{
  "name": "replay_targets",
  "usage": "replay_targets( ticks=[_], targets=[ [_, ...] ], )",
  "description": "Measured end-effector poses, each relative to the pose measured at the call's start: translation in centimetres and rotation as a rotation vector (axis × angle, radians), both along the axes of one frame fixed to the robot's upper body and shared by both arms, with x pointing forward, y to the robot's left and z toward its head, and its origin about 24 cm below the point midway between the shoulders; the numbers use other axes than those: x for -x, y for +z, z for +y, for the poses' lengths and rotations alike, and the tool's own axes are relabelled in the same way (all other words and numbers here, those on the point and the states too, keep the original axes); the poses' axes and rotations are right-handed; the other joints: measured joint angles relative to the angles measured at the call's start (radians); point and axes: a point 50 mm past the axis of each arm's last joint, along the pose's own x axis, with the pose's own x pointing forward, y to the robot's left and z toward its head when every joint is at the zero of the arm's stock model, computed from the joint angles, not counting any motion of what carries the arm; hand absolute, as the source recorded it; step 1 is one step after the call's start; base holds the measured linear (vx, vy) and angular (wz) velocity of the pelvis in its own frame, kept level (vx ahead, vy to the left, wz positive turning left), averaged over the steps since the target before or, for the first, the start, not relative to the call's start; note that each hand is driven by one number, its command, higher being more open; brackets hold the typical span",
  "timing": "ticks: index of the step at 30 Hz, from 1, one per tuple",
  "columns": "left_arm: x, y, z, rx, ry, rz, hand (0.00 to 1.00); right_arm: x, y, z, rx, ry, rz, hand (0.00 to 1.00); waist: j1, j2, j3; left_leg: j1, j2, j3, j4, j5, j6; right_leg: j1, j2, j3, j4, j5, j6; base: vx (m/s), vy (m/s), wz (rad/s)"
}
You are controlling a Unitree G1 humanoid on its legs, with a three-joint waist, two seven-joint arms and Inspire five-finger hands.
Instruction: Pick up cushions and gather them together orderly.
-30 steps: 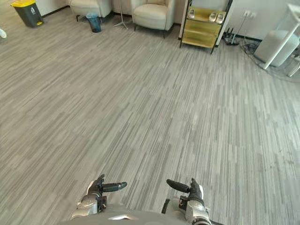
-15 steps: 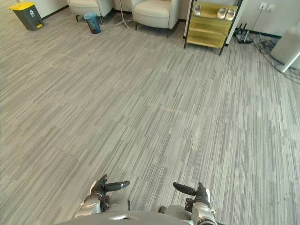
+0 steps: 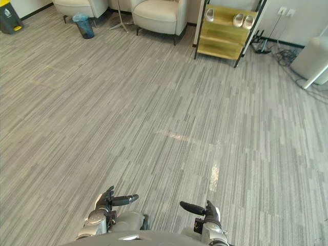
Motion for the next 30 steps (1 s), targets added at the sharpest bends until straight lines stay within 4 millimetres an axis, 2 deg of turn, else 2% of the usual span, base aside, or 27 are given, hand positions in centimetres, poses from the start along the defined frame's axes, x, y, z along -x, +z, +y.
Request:
replay_targets(
  ticks=[1, 2, 3, 4, 5, 6, 8, 9, 10, 11, 12, 13, 15, 16, 17, 18, 19, 20, 21, 23, 25, 27, 28, 29, 30],
  targets=[
    [0.0, 0.0, 0.0, 0.000, 0.000, 0.000, 1.00, -0.1, 0.1, -0.2, 0.005, 0.000, -0.006, 1.00, -0.004, 0.004, -0.001, 0.024, 0.016, -0.007, -0.021, -0.006, -0.010, -0.027, 0.007, -0.022, -0.073, -0.002, 0.000, 0.38, -0.139, 0.23],
    [0.0, 0.0, 0.0, 0.001, -0.001, -0.001, 1.00, -0.2, 0.1, -0.4, 0.013, 0.001, -0.013, 1.00, -0.009, 0.006, 0.000, 0.046, 0.041, -0.020, -0.040, -0.026, -0.037, -0.077, 0.024, -0.033, -0.216, 0.005, 0.009, 0.30, -0.156, 0.30],
    [0.1, -0.1, 0.0, 0.002, 0.003, 0.005, 1.00, -0.2, 0.1, -0.5, 0.021, 0.009, -0.011, 1.00, -0.010, 0.001, 0.003, 0.061, 0.058, -0.028, -0.049, -0.047, -0.058, -0.110, 0.044, -0.014, -0.383, 0.041, 0.042, 0.48, -0.278, 0.37],
    [0.4, -0.2, 0.2, -0.001, 0.008, 0.016, 1.00, -0.1, 0.1, -0.6, 0.017, 0.001, -0.006, 1.00, -0.013, -0.003, 0.005, 0.075, 0.061, -0.042, -0.050, -0.064, -0.075, -0.118, 0.061, 0.017, -0.502, 0.158, 0.050, 0.54, -0.322, 0.34],
    [0.4, -0.3, 0.1, 0.001, 0.011, 0.026, 1.00, -0.3, 0.1, -0.8, 0.021, 0.001, -0.003, 1.00, -0.022, 0.009, 0.004, 0.099, 0.085, -0.064, -0.051, -0.069, -0.078, -0.094, 0.093, 0.021, -0.512, 0.201, -0.007, 0.49, -0.299, 0.16],
    [0.5, -0.3, 0.0, 0.006, 0.014, 0.029, 1.00, -0.3, 0.1, -0.8, 0.026, 0.011, 0.003, 1.00, -0.017, 0.023, 0.001, 0.100, 0.100, -0.071, -0.047, -0.066, -0.075, -0.090, 0.106, 0.022, -0.503, 0.189, -0.015, 0.52, -0.308, -0.02],
    [0.7, -0.5, -0.7, 0.023, 0.013, 0.034, 1.00, -0.6, 0.2, -1.2, 0.031, 0.007, 0.002, 1.00, -0.021, 0.049, -0.005, 0.092, 0.117, -0.104, 0.015, -0.043, -0.094, -0.092, 0.119, 0.013, -0.437, 0.097, -0.034, 0.50, -0.312, -0.01],
    [0.8, -0.6, -1.0, 0.034, 0.023, 0.036, 1.00, -0.4, 0.1, -1.5, 0.032, -0.005, 0.012, 1.00, -0.024, 0.060, -0.011, 0.063, 0.126, -0.119, 0.104, -0.034, -0.110, -0.073, 0.129, 0.003, -0.437, 0.068, -0.038, 0.56, -0.345, 0.25],
    [0.7, -0.6, -1.3, 0.045, 0.037, 0.032, 1.00, -0.1, 0.1, -1.7, 0.038, -0.006, 0.018, 1.00, -0.029, 0.074, -0.011, -0.021, 0.138, -0.153, 0.300, -0.001, -0.127, -0.028, 0.143, -0.016, -0.464, 0.050, -0.046, 0.52, -0.311, 0.35],
    [0.4, -0.4, -1.4, 0.052, 0.051, 0.015, 1.00, 0.1, 0.1, -2.0, 0.047, -0.006, 0.021, 1.00, -0.023, 0.086, -0.003, -0.151, 0.173, -0.160, 0.589, 0.036, -0.134, 0.058, 0.184, -0.031, -0.533, 0.044, -0.055, 0.58, -0.319, 0.25],
    [0.2, -0.2, -1.0, 0.046, 0.063, -0.003, 1.00, 0.1, 0.1, -1.8, 0.046, -0.002, 0.026, 1.00, -0.017, 0.091, 0.002, -0.219, 0.187, -0.144, 0.728, 0.019, -0.142, 0.130, 0.206, -0.030, -0.582, 0.043, -0.062, 0.39, -0.181, 0.08],
    [0.1, -0.1, -0.9, 0.042, 0.065, -0.009, 1.00, 0.1, 0.0, -1.7, 0.045, 0.002, 0.027, 1.00, -0.016, 0.084, 0.006, -0.243, 0.186, -0.134, 0.756, 0.010, -0.142, 0.158, 0.212, -0.029, -0.601, 0.043, -0.063, 0.39, -0.131, -0.15],
    [-0.4, 0.2, -0.8, 0.032, 0.053, -0.031, 1.00, 0.2, -0.1, -1.2, 0.036, 0.010, 0.038, 1.00, -0.009, 0.066, 0.011, -0.308, 0.164, -0.080, 0.708, -0.034, -0.133, 0.253, 0.216, -0.008, -0.672, 0.043, -0.063, 0.34, -0.063, -0.24],
    [-0.8, 0.4, -0.9, 0.029, 0.040, -0.050, 1.00, 0.0, -0.1, -1.1, 0.035, 0.015, 0.035, 1.00, 0.000, 0.065, 0.011, -0.341, 0.136, -0.066, 0.596, -0.065, -0.128, 0.290, 0.214, 0.009, -0.704, 0.043, -0.062, 0.29, -0.006, -0.43],
    [-1.0, 0.4, -1.1, 0.028, 0.028, -0.057, 1.00, 0.0, -0.1, -1.0, 0.032, 0.015, 0.033, 1.00, 0.004, 0.065, 0.010, -0.366, 0.098, -0.079, 0.446, -0.067, -0.120, 0.311, 0.212, 0.024, -0.726, 0.043, -0.062, 0.44, 0.067, -0.48],
    [-1.1, 0.5, -1.2, 0.028, 0.022, -0.059, 1.00, -0.1, -0.1, -0.8, 0.027, 0.015, 0.033, 1.00, 0.004, 0.068, 0.010, -0.386, 0.066, -0.108, 0.266, -0.032, -0.117, 0.331, 0.211, 0.036, -0.743, 0.039, -0.055, 0.37, 0.102, -0.43],
    [-1.1, 0.5, -1.2, 0.034, 0.027, -0.060, 1.00, 0.0, -0.1, -0.8, 0.027, 0.012, 0.036, 1.00, 0.010, 0.070, 0.010, -0.385, 0.050, -0.122, 0.207, 0.076, -0.115, 0.343, 0.211, 0.051, -0.749, 0.031, -0.041, 0.38, 0.125, -0.47],
    [-1.1, 0.5, -1.1, 0.031, 0.032, -0.061, 1.00, 0.1, -0.2, -0.6, 0.018, 0.011, 0.044, 1.00, 0.021, 0.063, 0.010, -0.362, 0.035, -0.120, 0.181, 0.117, -0.106, 0.355, 0.212, 0.075, -0.754, 0.025, -0.031, 0.33, 0.062, -0.33],
    [-1.2, 0.6, -0.7, 0.013, 0.017, -0.061, 1.00, 0.2, -0.3, 0.3, -0.002, 0.015, 0.044, 1.00, 0.019, 0.026, 0.001, -0.336, 0.010, -0.108, 0.142, 0.126, -0.093, 0.357, 0.181, 0.087, -0.767, 0.024, -0.026, 0.41, 0.047, -0.15],
    [-1.3, 0.6, -0.2, 0.005, 0.014, -0.062, 1.00, 0.5, -0.5, 0.8, -0.017, 0.014, 0.053, 1.00, 0.018, -0.001, -0.004, -0.325, -0.006, -0.095, 0.138, 0.107, -0.076, 0.364, 0.153, 0.095, -0.760, 0.028, -0.018, 0.38, 0.039, 0.06],
    [-1.1, 0.6, -0.1, 0.003, 0.022, -0.051, 1.00, 0.4, -0.5, 1.1, -0.023, 0.015, 0.051, 1.00, 0.021, -0.002, -0.004, -0.284, -0.007, -0.070, 0.127, 0.093, -0.064, 0.359, 0.139, 0.110, -0.691, 0.030, -0.014, 0.37, 0.059, -0.15],
    [-0.8, 0.5, 0.1, -0.003, 0.021, -0.044, 1.00, 0.4, -0.5, 1.4, -0.033, 0.017, 0.046, 1.00, 0.032, -0.003, -0.005, -0.205, -0.007, -0.042, 0.099, 0.074, -0.049, 0.337, 0.119, 0.129, -0.545, 0.031, -0.009, 0.28, 0.050, -0.32],
    [-0.7, 0.4, 0.1, -0.003, 0.020, -0.039, 1.00, 0.2, -0.4, 1.6, -0.038, 0.018, 0.040, 1.00, 0.032, -0.004, -0.008, -0.170, -0.008, -0.039, 0.080, 0.064, -0.045, 0.299, 0.106, 0.126, -0.437, 0.041, 0.011, 0.28, 0.047, -0.23],
    [-0.5, 0.4, 0.1, -0.002, 0.015, -0.035, 1.00, 0.1, -0.4, 1.7, -0.041, 0.019, 0.035, 1.00, 0.031, -0.005, -0.010, -0.130, -0.007, -0.044, 0.047, 0.053, -0.043, 0.246, 0.095, 0.119, -0.299, 0.069, 0.057, 0.24, 0.022, -0.13],
    [-0.5, 0.4, 0.0, -0.003, 0.010, -0.033, 1.00, 0.0, -0.4, 1.7, -0.041, 0.019, 0.032, 1.00, 0.028, -0.008, -0.011, -0.111, -0.006, -0.050, 0.027, 0.047, -0.042, 0.213, 0.088, 0.116, -0.222, 0.090, 0.077, 0.22, -0.010, 0.05]
  ],
)
